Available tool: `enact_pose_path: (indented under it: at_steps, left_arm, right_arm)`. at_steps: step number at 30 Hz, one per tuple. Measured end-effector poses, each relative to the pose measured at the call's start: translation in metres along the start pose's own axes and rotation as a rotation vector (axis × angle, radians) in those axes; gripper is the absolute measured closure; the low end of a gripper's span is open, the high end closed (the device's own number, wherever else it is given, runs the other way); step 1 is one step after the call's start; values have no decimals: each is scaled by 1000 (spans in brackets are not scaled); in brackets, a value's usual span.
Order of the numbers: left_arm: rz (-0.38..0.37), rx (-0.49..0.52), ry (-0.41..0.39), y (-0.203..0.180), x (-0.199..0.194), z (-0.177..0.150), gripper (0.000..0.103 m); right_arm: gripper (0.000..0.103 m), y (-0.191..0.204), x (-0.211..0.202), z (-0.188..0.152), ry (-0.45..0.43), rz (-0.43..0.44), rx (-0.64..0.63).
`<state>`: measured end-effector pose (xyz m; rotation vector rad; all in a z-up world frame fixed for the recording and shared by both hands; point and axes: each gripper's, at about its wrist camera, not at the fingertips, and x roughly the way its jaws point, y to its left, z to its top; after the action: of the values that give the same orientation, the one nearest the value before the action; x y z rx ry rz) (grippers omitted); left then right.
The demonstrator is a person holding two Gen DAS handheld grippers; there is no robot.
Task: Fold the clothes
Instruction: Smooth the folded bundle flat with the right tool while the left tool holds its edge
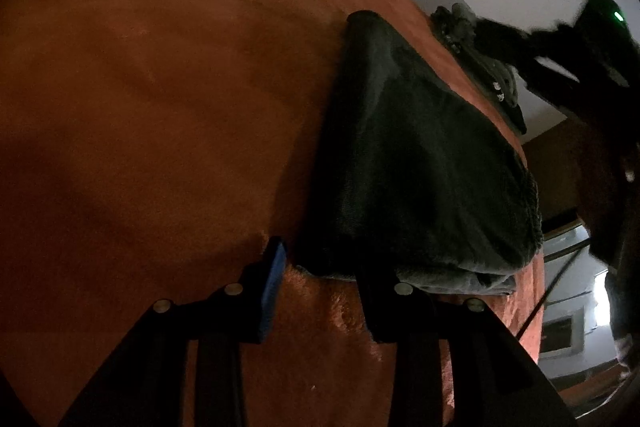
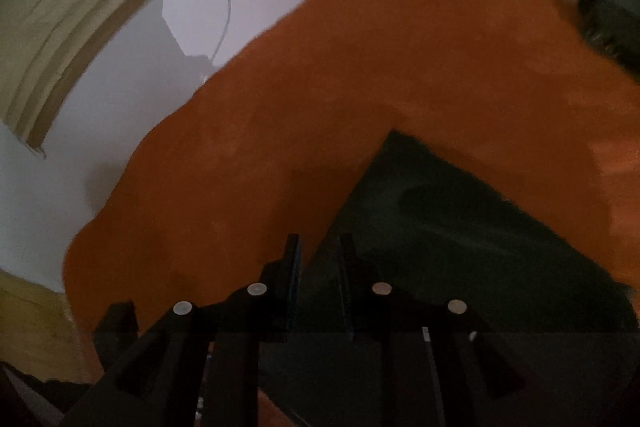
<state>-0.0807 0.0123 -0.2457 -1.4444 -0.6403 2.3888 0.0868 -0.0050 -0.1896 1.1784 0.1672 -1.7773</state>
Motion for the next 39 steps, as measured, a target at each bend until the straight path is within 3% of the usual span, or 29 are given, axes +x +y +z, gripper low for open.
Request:
enact_pose_path:
  at_steps: [2,6,10,11,12,14,17,20,24,26,30,33,39]
  left_arm:
    - [12,18,-20,-6,-6,2,66]
    - [13,22,-59,-11,-14,9,66]
    - [16,12,-49,-11,-17,9,66]
    - [21,16,-40,-11,-17,8,63]
    - [27,29,-14,-12,-11,7,52]
    - [41,54,34,-15,-1,6,51]
    - [82,29,37,-13,8,0,51]
    - [83,-10,9,-11,1,3,51]
    - [106,-11,-48,-13,-15,10,51]
    - [92,-33,-72,-11,-24,11,51]
    - [133,-15,-111,3,-37,11,51]
    - [95,3,-75,22,-41,2,51]
    - [33,118,-50,29,-44,-20,51]
  right_arm:
    - [86,-3,-11,-5,-46,-43,-15]
    - [87,-6,-4,-5,-31,-113,19]
    - [87,-24,-25,-13,-4,-158,65]
    - [87,-25,-28,-20,8,-174,73]
    - [87,-31,-29,-26,25,-188,86]
    - [86,-37,-28,-42,66,-198,93]
    - [86,-39,-4,-61,138,-247,79]
    - [87,-44,-25,-71,63,-223,130]
    - [87,-19,-29,-72,-27,-251,28]
    - [86,-16,-24,-75,0,-239,31]
    - [87,-36,-30,-84,47,-221,93]
    - [87,-38,-50,-90,66,-215,114]
    - [87,-40,-31,-83,67,-155,131]
